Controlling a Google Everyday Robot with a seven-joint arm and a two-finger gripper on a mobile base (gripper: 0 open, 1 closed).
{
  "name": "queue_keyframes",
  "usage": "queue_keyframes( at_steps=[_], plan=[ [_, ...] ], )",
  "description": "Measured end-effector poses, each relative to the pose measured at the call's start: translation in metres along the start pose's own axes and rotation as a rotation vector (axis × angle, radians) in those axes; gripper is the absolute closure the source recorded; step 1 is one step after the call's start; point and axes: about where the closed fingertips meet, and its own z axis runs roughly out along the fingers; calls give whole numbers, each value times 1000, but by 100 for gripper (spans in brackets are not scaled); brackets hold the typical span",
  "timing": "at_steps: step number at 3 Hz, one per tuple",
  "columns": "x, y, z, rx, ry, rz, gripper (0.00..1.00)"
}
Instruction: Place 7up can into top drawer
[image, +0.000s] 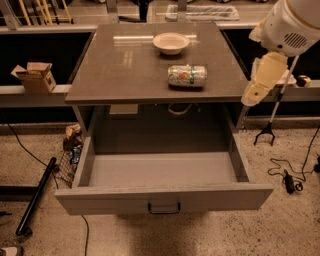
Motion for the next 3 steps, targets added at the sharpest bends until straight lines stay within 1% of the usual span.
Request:
queue_keyframes(
  at_steps=[1,2,3],
  plan=[
    [-1,-1,2,-1,-2,-4,0],
    [-27,-26,36,-24,-65,-24,0],
    [-63,-56,85,-50,-155,-11,0]
  ],
)
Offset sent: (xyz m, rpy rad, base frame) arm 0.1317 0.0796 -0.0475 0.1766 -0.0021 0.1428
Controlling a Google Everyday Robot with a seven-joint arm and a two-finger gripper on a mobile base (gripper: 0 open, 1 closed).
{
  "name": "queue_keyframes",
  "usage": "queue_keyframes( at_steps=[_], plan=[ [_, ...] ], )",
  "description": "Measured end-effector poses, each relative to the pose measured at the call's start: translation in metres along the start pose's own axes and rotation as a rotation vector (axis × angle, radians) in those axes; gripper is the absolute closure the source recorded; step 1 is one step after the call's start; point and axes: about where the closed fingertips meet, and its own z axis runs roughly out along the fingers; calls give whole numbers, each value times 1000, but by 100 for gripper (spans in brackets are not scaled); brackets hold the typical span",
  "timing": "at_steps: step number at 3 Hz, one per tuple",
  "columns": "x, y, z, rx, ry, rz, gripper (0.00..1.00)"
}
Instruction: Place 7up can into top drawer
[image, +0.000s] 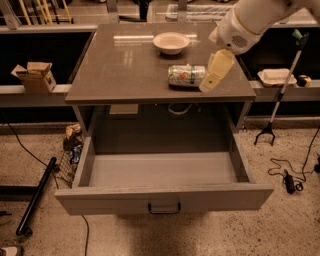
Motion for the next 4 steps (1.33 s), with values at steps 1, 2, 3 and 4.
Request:
queue_keyframes(
  at_steps=[1,2,3,4],
  plan=[
    [-14,-20,43,-24,-74,59,0],
    [-17,-36,73,-39,-122,121,0],
    [-14,-49,95,-37,-121,161,0],
    [-8,-61,110,-12,-77,204,0]
  ],
)
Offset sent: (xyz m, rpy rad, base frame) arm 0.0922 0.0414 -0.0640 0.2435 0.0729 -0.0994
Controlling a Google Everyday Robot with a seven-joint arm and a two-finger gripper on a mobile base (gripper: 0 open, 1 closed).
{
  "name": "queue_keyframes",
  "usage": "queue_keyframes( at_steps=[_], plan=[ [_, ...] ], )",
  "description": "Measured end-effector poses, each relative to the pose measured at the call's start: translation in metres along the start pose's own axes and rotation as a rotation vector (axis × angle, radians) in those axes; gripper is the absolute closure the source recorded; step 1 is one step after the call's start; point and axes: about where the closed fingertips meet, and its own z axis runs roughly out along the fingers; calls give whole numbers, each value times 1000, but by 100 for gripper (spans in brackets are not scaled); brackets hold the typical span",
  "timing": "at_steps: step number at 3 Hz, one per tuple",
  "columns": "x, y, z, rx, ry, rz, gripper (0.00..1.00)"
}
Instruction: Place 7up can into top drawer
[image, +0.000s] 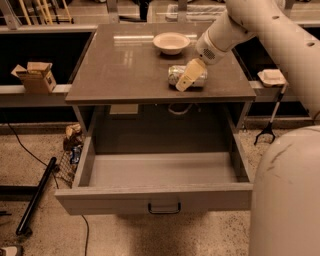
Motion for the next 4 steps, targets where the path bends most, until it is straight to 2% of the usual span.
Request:
queue_keyframes(
  at_steps=[1,2,3,4],
  plan=[
    [8,-12,12,22,42,39,0],
    [20,-19,22,24,81,70,18],
    [27,-21,28,22,111,76,41],
    [27,-21,28,22,112,77,64]
  ],
)
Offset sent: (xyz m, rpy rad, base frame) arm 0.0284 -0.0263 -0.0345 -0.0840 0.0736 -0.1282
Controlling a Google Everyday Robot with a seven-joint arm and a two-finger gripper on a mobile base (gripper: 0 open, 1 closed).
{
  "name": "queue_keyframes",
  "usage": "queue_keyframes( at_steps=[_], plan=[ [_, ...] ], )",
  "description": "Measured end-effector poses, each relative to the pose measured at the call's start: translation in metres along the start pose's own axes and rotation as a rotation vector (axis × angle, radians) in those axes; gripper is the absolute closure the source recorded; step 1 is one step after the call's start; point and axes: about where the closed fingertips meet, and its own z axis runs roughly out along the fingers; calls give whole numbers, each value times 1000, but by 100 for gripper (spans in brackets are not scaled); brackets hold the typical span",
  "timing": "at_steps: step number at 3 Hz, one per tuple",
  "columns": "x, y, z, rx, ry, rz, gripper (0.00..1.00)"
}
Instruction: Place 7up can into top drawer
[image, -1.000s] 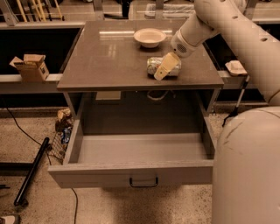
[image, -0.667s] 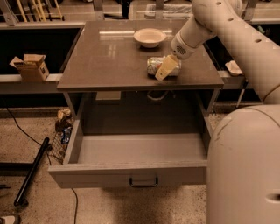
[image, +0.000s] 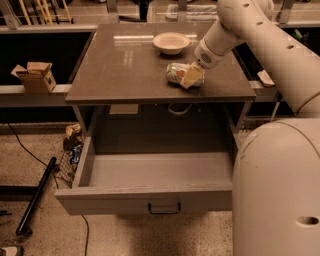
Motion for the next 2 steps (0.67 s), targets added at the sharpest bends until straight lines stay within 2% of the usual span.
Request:
queue_keyframes(
  at_steps=[1,2],
  plan=[
    [5,15,-27,12,-35,-22,88],
    [18,58,-92,44,-105,-47,100]
  ],
)
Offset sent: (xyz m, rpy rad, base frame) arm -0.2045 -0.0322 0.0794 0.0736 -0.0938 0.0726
